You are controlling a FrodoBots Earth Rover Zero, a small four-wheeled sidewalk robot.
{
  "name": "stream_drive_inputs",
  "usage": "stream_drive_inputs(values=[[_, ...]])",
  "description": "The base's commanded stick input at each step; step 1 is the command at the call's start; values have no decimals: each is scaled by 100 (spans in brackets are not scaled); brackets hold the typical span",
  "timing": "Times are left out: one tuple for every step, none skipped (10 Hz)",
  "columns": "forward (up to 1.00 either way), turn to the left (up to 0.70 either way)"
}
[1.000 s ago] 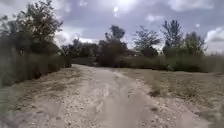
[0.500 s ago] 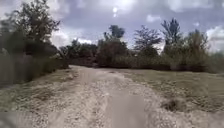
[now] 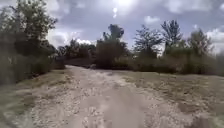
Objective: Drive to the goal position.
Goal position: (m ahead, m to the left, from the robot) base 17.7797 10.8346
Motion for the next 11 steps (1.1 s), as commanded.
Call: stream_drive_inputs(values=[[85, 0], [85, 0], [85, 0], [85, 0], [85, 0], [85, 0], [85, 0], [85, 0], [85, 0], [85, 0], [85, 0]])
